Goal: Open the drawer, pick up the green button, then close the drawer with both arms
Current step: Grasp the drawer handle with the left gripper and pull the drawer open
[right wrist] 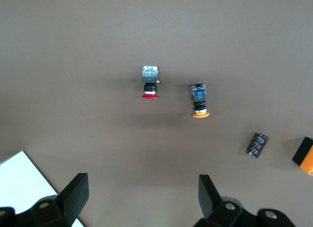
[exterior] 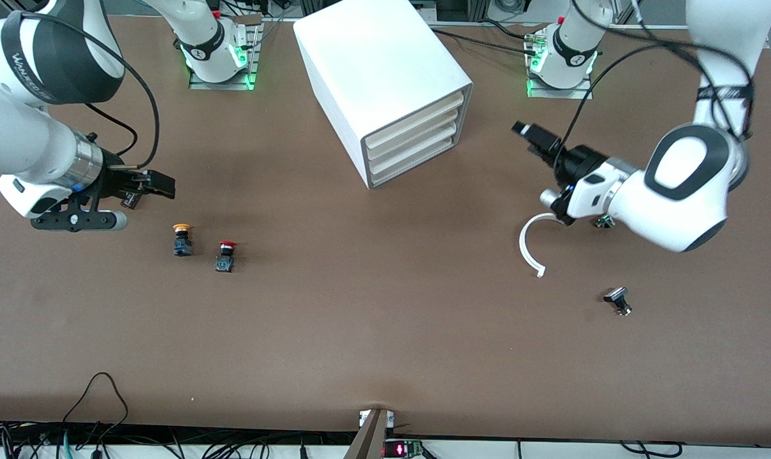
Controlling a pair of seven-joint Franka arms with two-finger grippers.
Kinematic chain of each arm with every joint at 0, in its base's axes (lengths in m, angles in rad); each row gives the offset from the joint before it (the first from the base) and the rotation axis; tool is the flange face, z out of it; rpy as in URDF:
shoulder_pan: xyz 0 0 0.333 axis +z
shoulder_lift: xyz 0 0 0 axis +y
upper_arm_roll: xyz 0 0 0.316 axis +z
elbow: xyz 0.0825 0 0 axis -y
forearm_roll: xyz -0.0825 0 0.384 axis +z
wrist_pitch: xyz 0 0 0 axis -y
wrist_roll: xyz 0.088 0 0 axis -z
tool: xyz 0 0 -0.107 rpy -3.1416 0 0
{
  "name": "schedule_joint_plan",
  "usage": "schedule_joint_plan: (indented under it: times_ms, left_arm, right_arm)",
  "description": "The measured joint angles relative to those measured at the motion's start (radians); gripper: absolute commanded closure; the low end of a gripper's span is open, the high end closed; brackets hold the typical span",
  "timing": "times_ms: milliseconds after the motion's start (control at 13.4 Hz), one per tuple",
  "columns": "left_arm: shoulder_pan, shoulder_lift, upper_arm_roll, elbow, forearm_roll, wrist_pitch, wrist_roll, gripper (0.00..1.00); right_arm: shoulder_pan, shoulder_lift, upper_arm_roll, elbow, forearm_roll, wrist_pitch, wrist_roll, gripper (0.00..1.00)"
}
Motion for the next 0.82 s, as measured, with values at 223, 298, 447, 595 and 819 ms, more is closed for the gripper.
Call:
schedule_joint_plan:
  times_ms: [223, 298, 447, 595, 819]
  left_arm:
    - [-0.04, 0.112, -0.004, -0.011, -0.037, 0.149, 0.182, 0.01]
    - [-0.054, 0.135, -0.004, -0.027, -0.059, 0.176, 0.253, 0.01]
    - [-0.061, 0.169, -0.004, -0.079, -0.135, 0.21, 0.416, 0.01]
    - [-0.064, 0.192, -0.004, -0.149, -0.217, 0.255, 0.568, 0.01]
    - [-0.098, 0.207, -0.005, -0.231, -0.278, 0.278, 0.677, 0.01]
  right_arm:
    - [0.032, 0.03, 0.001, 0.0, 0.002, 0.027, 0.065, 0.01]
    - [0.038, 0.04, 0.001, 0.0, 0.008, 0.039, 0.08, 0.01]
    - [0.046, 0.057, 0.001, 0.0, 0.027, 0.049, 0.128, 0.01]
    - [0.062, 0.071, 0.001, 0.0, 0.038, 0.057, 0.177, 0.01]
    - [0.087, 0.084, 0.001, 0.0, 0.04, 0.076, 0.219, 0.01]
